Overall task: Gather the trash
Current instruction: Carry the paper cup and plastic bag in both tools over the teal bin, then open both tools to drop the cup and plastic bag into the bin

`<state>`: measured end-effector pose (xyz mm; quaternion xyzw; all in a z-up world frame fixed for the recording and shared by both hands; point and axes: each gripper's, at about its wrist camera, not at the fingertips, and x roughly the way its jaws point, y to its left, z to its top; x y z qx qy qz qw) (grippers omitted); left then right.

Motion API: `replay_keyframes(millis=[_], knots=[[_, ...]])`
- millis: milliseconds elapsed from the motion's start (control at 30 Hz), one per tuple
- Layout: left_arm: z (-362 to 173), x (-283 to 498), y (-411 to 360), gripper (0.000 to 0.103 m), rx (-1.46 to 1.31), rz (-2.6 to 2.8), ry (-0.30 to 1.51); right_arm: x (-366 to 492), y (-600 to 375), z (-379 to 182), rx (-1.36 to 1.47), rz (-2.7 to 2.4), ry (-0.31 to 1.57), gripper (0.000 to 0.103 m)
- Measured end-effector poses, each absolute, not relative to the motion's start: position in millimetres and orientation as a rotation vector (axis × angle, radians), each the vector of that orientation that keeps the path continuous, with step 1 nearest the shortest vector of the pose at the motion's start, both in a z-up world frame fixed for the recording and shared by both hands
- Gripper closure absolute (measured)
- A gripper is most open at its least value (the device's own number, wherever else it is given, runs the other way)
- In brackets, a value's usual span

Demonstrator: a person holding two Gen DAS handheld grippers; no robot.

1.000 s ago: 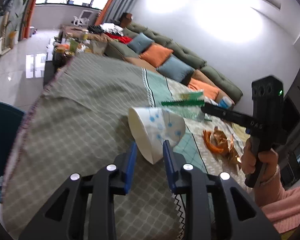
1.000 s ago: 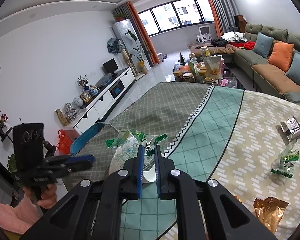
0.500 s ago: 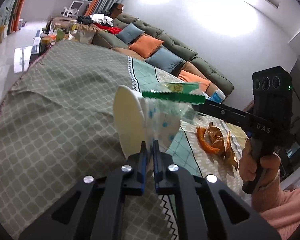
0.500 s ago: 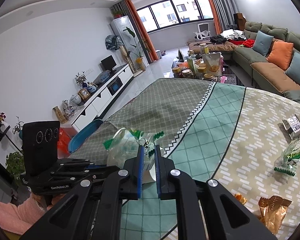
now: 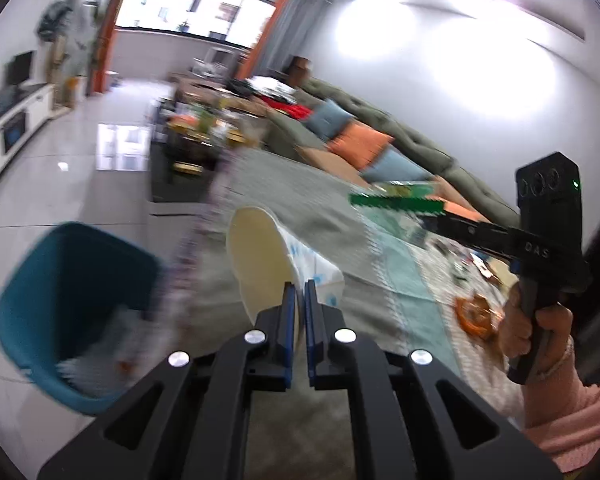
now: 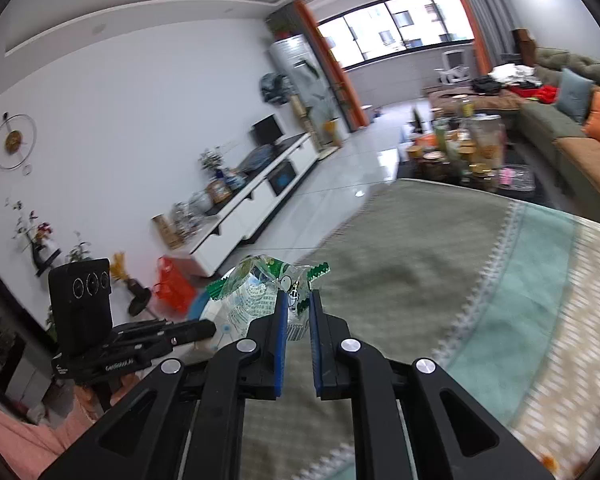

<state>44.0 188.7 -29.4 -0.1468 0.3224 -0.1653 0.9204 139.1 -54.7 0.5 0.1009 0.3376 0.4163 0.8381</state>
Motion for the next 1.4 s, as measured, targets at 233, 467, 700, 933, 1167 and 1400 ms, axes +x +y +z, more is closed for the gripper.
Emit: replay_keyframes(millis=[233,467,700,933,1167,1400], knots=[[-23.7,39.8,250.7,0.096,-0.315,-0.153,0.645,159.2,11.0,-12.2,0.185,0.977,0.779,0.092],[-33.2,43.0,293.8,0.096,-0.359,-0.063,0.663,172.6,64.9,-29.2,0.122,1.008,0.848,0.092],[-53.0,36.8,311.6,0.096,-0.417,-0.03,0.687,177.0,96.3,-40.7,0.059,1.013,0.898,0.092],[-58.8,29.4,320.8,0.092,-0.456,-0.002,0.677,181.4,131.4,-55.8,-0.024,0.99,0.939,0.09],[-60.2,22.7,324.6,0.078,-0.47,0.024,0.67,188.4,151.2,-69.6,-0.038,0.97,1.001,0.07],[-55.6,21.4,317.2,0.064,-0.473,0.028,0.654,182.4,143.2,-59.7,-0.004,0.982,0.976,0.067]])
